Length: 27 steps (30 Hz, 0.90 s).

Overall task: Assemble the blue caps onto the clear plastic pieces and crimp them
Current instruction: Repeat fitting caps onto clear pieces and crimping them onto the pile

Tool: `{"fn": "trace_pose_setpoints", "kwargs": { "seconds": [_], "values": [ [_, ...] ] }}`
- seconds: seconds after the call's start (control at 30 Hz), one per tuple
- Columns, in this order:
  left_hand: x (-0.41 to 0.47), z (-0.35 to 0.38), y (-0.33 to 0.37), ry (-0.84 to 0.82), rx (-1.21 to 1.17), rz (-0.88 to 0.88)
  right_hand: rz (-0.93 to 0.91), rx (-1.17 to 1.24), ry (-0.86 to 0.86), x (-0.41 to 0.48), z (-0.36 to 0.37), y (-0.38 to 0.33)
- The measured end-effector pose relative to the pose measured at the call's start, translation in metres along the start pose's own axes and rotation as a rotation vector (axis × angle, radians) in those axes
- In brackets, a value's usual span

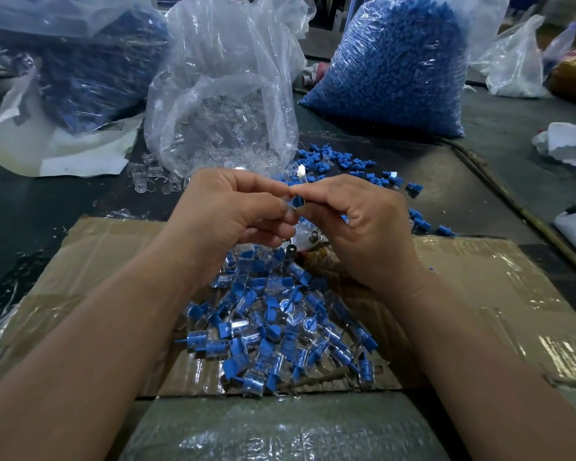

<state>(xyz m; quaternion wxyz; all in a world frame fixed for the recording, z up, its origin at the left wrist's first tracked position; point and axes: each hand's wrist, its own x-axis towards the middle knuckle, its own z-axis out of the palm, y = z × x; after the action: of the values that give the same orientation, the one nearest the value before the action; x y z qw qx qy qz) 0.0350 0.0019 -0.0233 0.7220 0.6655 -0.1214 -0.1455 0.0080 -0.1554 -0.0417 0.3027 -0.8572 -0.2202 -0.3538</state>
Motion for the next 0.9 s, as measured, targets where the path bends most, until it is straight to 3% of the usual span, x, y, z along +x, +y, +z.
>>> {"fn": "trace_pose_setpoints", "kwargs": {
  "seconds": [0.27,0.43,0.9],
  "values": [
    [-0.0001,0.0015,-0.0013,-0.003,0.041,0.053,-0.069,-0.023,0.024,-0.0012,0.001,0.0012],
    [-0.0003,0.0005,0.0,-0.002,0.058,0.077,0.009,0.06,0.025,-0.0026,0.002,-0.0003],
    [-0.0003,0.0,0.0009,-0.02,0.014,0.042,-0.011,0.0,0.028,-0.0018,0.0008,0.0016]
  ]
}}
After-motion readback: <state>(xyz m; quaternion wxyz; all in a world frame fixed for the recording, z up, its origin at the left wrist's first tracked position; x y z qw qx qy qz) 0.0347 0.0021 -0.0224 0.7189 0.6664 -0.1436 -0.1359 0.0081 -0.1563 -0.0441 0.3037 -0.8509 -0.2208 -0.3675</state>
